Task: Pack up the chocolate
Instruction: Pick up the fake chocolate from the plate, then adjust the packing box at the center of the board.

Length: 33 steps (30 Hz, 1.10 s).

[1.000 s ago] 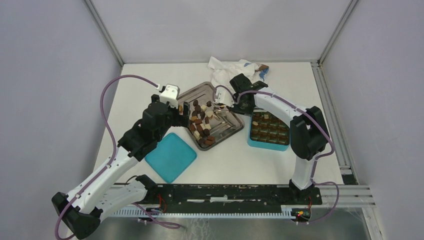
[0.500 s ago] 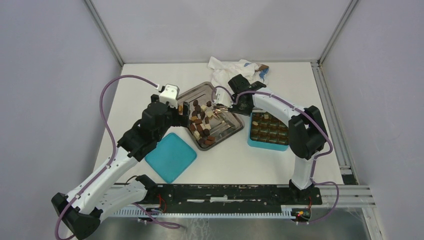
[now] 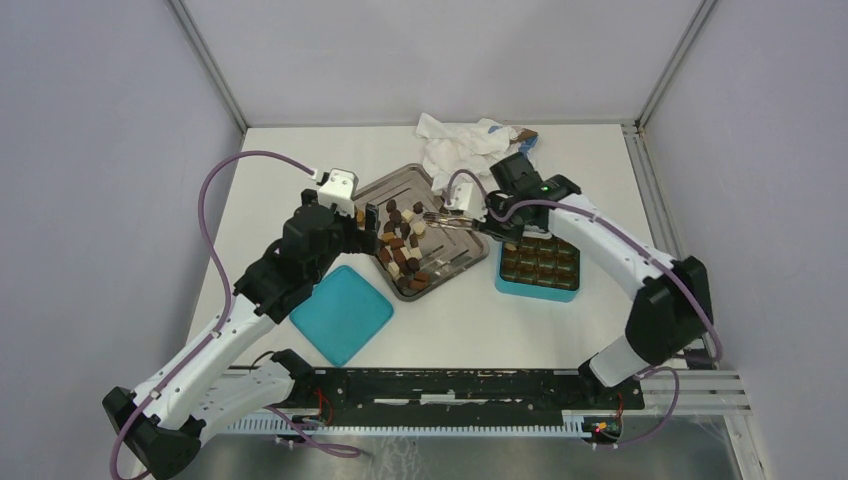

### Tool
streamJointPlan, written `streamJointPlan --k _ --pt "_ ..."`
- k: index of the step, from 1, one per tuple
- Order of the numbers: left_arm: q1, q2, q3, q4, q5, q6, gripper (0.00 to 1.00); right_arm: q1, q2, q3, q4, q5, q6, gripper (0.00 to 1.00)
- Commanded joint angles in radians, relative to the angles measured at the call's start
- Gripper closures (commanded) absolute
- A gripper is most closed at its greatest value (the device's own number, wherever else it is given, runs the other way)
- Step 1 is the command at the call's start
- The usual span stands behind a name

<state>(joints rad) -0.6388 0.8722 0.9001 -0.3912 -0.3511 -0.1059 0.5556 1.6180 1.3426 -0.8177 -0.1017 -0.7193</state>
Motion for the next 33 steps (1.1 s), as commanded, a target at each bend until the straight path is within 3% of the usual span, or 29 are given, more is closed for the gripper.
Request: streamJointPlan --k 1,6,12,20,23,29,31,33 --pt "0.011 -0.017 -0.003 0.027 0.015 0.064 0.05 -0.096 -0.196 -0.084 0.013 -0.244 -0.008 1.0" --pt "0.014 -0.014 -0.009 0.033 0.01 0.067 0.05 -0.259 -0.376 -0.194 -0.04 -0.345 -0.038 1.0" --pt "0.016 0.001 -0.012 0.034 0.007 0.068 0.05 -0.409 -0.533 -0.338 -0.11 -0.284 -0.095 0.98" --pt "0.017 0.021 -0.014 0.036 0.026 0.067 0.05 -0.647 -0.577 -0.405 -0.159 -0.313 -0.189 0.96" --pt "0.018 0.034 -0.022 0.056 0.14 0.047 0.05 -0.7 -0.581 -0.403 -0.141 -0.374 -0.189 0.96" --pt "0.018 0.206 0.056 0.107 0.534 -0.249 0.13 -0.712 -0.574 -0.396 0.0 -0.539 -0.041 0.96" --pt "0.011 0.252 0.044 0.2 0.607 -0.407 0.14 -0.712 -0.584 -0.411 0.074 -0.571 0.02 0.96" --pt "-0.041 0.282 -0.007 0.317 0.595 -0.533 0.15 -0.715 -0.598 -0.436 0.129 -0.598 0.071 0.96"
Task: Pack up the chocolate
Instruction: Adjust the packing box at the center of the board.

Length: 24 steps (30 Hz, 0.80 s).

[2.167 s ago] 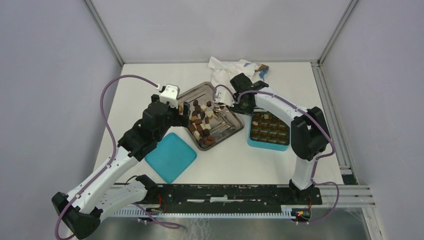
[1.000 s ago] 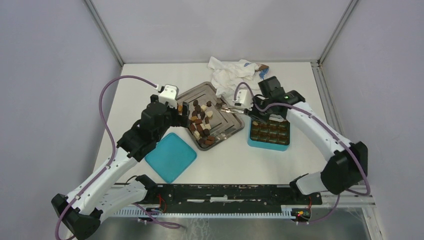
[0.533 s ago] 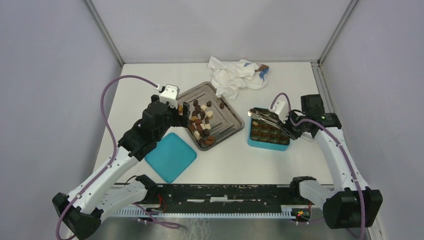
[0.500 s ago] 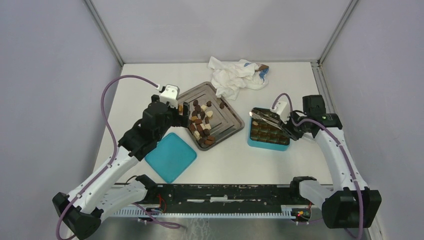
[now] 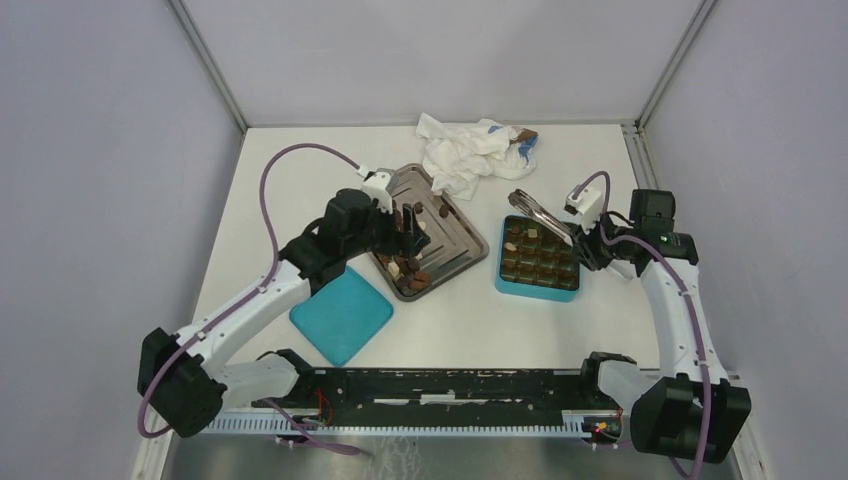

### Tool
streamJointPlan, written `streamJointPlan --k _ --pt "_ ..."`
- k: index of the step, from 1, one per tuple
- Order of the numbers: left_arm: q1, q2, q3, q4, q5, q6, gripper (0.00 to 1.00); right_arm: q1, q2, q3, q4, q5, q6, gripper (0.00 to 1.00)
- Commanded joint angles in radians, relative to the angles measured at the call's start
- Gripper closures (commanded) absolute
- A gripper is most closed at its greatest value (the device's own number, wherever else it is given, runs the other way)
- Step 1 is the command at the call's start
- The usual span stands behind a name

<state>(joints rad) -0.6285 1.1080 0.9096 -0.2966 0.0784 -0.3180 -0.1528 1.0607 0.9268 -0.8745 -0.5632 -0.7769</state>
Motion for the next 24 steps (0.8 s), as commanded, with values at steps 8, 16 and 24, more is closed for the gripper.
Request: streamJointPlan --k 8,16,24 --pt "-0.36 0.272 0.033 0.364 -0.317 -0.408 0.19 -0.067 -0.084 -0.107 0.357 -0.162 0.266 0.96" --pt "-0.385 0.595 0.245 0.324 -0.414 -0.386 0.3 -0.069 -0.1 -0.125 0.385 -0.082 0.298 0.95" --pt "-0.387 0.785 0.415 0.264 -0.424 -0.379 0.36 -0.068 -0.108 -0.151 0.404 -0.051 0.314 0.95"
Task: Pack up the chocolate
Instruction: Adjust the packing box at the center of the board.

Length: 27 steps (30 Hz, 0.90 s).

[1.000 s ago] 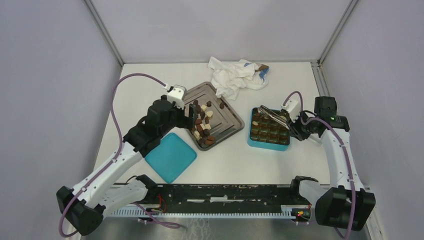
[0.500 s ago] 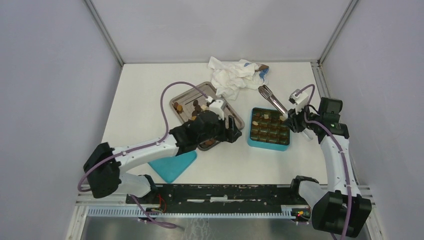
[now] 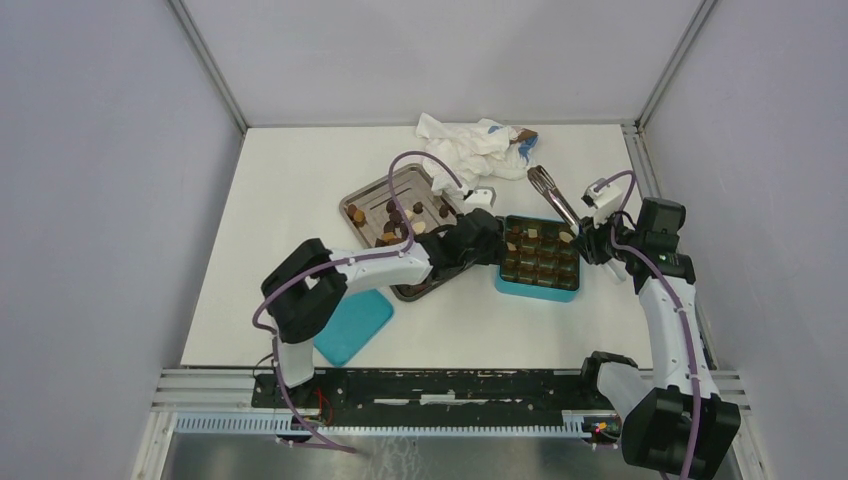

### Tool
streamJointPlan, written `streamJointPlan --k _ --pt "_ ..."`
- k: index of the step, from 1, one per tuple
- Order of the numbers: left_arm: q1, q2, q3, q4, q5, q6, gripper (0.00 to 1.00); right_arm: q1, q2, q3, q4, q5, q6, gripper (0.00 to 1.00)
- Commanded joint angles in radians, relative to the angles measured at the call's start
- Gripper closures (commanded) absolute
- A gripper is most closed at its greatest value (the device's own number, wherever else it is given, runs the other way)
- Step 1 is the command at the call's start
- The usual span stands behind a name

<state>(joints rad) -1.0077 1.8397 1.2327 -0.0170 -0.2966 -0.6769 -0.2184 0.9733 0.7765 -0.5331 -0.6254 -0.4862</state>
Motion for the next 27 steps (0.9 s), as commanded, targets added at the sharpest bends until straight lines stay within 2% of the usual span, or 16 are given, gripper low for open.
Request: streamJointPlan --k 1,5,15,23,27 --pt "-0.007 0.076 0.111 -0.029 -0.053 -0.02 0.37 -0.003 -0.02 -0.001 0.064 0.012 0.024 0.95" --pt "-0.009 0.133 0.174 -0.098 -0.087 -0.01 0.39 -0.003 -0.019 -0.005 0.065 0.013 0.024 0.95" --pt "-0.015 0.218 0.263 -0.167 -0.073 0.006 0.55 -0.003 -0.015 -0.011 0.068 0.018 0.024 0.95" --pt "-0.025 0.264 0.319 -0.231 -0.079 0.01 0.57 -0.003 -0.013 -0.014 0.069 0.022 0.026 0.95" --pt "-0.023 0.287 0.337 -0.247 -0.098 0.01 0.7 -0.003 -0.009 -0.014 0.066 0.03 0.023 0.95"
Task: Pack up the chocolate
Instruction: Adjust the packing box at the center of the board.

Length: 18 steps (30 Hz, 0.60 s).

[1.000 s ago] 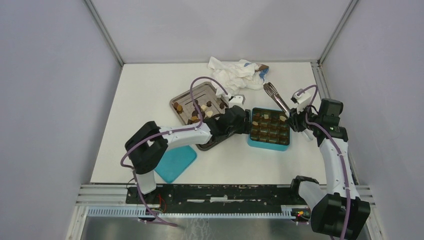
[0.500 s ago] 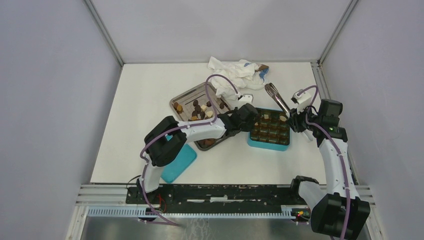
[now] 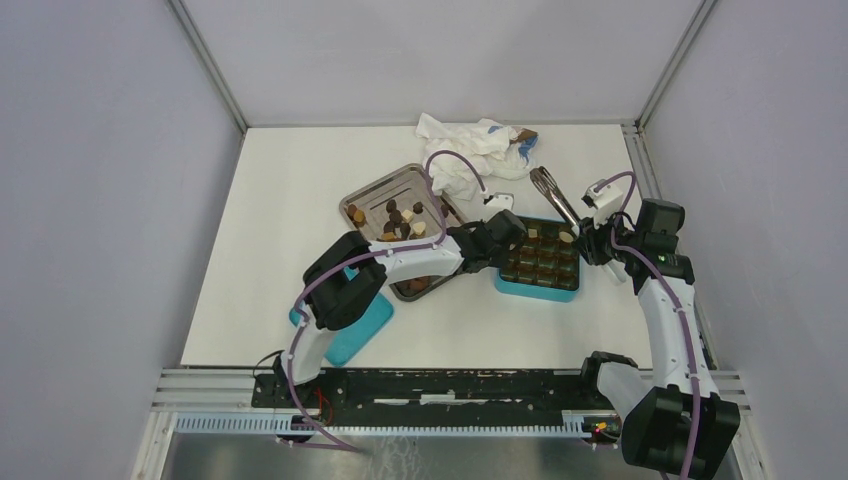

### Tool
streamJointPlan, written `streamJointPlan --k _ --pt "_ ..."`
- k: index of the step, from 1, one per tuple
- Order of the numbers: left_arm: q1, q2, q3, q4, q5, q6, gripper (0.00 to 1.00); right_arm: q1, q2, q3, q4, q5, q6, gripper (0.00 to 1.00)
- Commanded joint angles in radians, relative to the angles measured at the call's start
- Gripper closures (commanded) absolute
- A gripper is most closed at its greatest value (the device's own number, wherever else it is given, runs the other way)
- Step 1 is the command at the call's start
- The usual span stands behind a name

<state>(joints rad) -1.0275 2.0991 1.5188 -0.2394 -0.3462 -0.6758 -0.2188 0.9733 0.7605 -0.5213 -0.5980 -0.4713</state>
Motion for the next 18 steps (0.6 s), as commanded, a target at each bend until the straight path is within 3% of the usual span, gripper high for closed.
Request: streamJointPlan --k 1,7,10,18 --pt "-0.005 0.03 0.054 -0.024 -0.049 0.009 0.73 -0.002 -0.01 -0.001 0.054 0.006 0.008 0.95" --pt "-0.014 0.002 0.063 -0.017 -0.112 0.027 0.98 -0.007 -0.012 -0.003 0.055 0.01 0.01 0.95" --pt "-0.042 -0.055 0.022 0.03 -0.217 0.056 0.98 -0.011 -0.012 0.0 0.05 -0.001 0.01 0.95" --pt "-0.176 -0.243 -0.259 0.382 -0.526 0.3 0.98 -0.038 -0.022 0.008 0.038 -0.06 0.016 0.96"
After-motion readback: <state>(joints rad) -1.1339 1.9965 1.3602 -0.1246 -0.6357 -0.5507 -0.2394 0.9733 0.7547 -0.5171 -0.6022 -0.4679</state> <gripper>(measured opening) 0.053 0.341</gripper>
